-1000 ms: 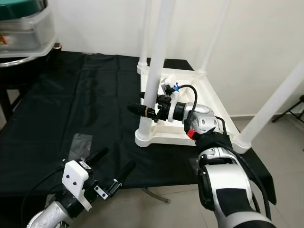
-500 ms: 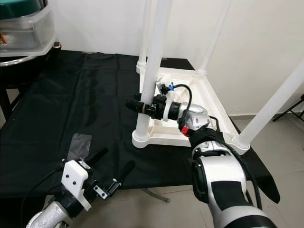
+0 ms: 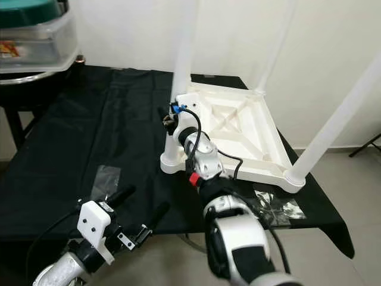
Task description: Building children table
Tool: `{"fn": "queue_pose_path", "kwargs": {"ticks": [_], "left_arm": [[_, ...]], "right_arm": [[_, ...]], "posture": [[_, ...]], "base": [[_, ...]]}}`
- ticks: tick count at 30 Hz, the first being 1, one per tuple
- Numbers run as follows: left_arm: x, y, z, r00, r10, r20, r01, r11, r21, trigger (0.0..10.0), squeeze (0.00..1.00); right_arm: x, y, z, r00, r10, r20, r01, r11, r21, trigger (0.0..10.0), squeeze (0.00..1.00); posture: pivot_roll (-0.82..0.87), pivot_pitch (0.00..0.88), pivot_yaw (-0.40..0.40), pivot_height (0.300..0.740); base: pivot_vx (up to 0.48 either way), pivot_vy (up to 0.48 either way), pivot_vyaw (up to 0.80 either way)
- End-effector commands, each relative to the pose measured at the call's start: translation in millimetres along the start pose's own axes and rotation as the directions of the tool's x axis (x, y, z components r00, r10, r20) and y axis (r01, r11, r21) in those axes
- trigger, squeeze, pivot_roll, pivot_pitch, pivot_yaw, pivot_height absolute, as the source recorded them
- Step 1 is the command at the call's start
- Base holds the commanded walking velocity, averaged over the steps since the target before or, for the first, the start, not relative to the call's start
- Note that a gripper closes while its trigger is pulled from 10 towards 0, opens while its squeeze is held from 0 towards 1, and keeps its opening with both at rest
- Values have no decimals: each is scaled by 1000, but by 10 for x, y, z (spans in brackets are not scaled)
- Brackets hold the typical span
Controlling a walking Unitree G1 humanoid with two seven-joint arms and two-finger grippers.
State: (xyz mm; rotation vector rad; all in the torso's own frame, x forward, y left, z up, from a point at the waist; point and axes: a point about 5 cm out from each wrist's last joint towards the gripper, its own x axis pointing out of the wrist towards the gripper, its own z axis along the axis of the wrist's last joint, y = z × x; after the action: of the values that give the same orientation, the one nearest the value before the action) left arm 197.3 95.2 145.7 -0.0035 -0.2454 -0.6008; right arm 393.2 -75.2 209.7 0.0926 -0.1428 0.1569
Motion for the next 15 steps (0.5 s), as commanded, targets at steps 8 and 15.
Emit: {"fn": "queue_pose_path", "kwargs": {"ticks": [8, 15], "left_arm": [[-3, -12, -25, 1000, -8, -16, 8, 1000, -8, 10000, 0], [0, -24, -37, 1000, -11, -18, 10, 1000, -15, 10000, 0]], "right_arm": [[-269, 162, -171, 955, -288, -69, 296, 940, 168, 0, 0], [-228, 90, -60, 1000, -9, 12, 8, 996, 94, 10000, 0]], "posture": [[100, 61, -112, 740], [94, 50, -112, 740]], "base": [[0, 0, 0], [0, 0, 0]]}}
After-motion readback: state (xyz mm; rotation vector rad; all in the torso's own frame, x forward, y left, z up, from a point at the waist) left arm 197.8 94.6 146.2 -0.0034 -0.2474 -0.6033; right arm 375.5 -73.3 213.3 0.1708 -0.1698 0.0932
